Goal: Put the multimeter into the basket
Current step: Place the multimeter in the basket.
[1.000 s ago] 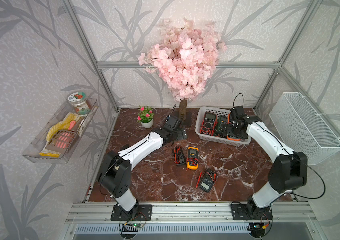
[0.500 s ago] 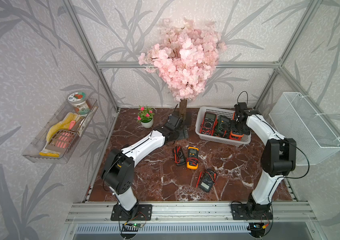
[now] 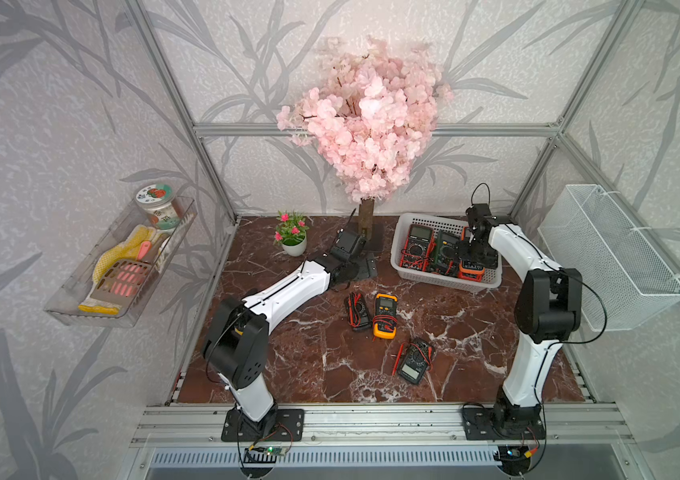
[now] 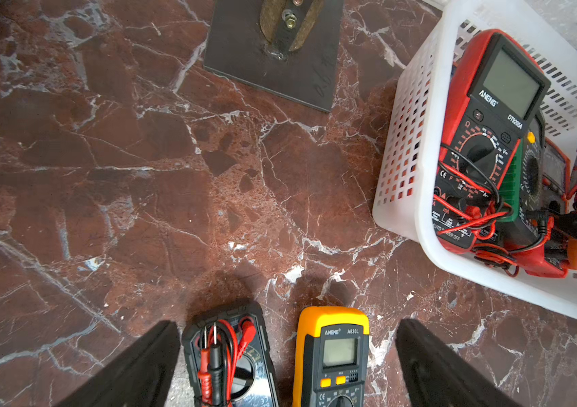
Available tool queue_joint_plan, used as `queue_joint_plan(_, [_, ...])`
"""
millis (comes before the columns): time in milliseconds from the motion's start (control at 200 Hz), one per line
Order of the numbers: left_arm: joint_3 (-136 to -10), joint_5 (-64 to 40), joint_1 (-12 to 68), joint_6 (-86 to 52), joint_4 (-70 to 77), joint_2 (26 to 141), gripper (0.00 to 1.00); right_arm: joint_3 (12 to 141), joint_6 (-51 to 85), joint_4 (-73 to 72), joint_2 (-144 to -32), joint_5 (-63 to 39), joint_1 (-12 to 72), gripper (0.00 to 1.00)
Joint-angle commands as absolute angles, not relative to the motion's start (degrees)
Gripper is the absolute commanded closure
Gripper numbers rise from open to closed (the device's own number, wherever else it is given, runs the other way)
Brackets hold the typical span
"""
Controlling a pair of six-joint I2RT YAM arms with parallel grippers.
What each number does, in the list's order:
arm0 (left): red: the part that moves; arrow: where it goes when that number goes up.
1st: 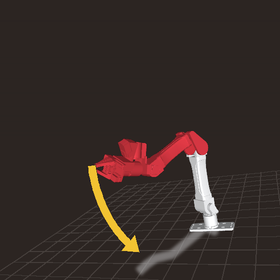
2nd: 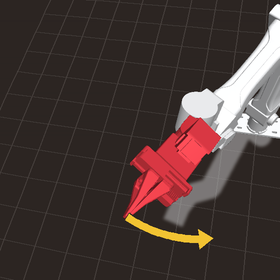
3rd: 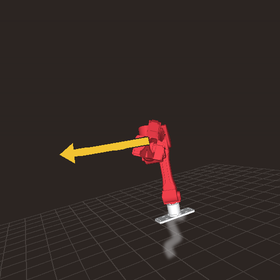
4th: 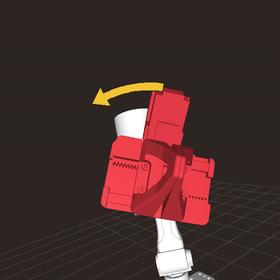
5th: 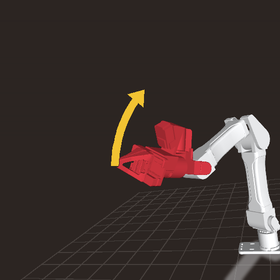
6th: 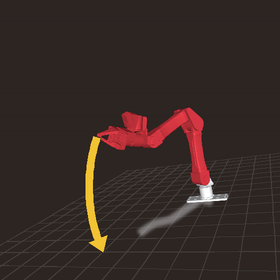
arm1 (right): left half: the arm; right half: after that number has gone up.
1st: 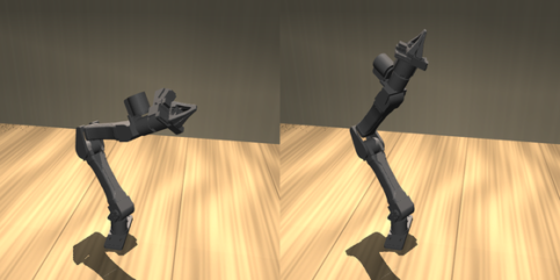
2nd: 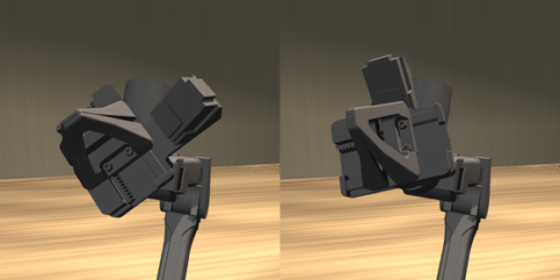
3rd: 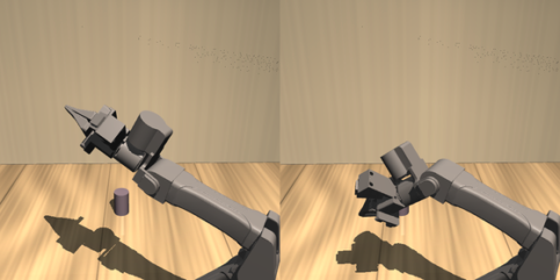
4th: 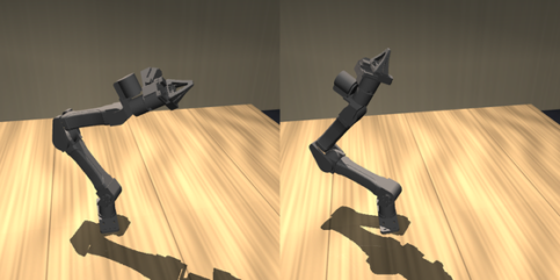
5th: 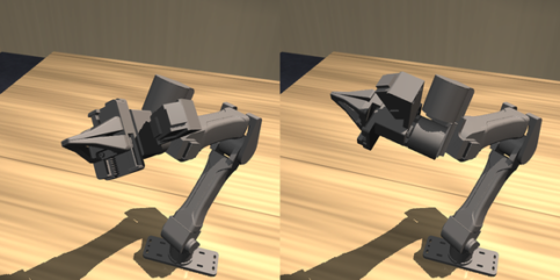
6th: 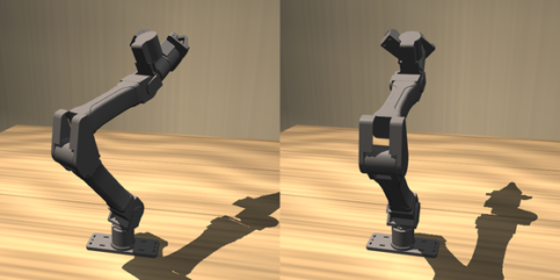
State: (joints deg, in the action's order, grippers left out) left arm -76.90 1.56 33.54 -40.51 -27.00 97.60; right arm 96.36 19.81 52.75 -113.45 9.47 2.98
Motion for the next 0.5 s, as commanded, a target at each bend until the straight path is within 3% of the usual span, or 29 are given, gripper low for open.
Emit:
queue_joint_plan(0, [-77.28,1.59,33.77,-39.9,-28.12,96.85,0.0,96.7,19.48,53.17,-112.92,12.08,2.64,0.27])
queue_joint_plan(125, [-77.11,1.58,33.83,-40.04,-28.14,96.55,0.0,97.12,19.21,53.7,-112.78,12.7,2.55,0.15])
queue_joint_plan(495, [-76.79,1.66,34.08,-40.2,-28.14,95.53,0.0,97.91,18.8,54.36,-111.39,12.66,2.02,0.03])
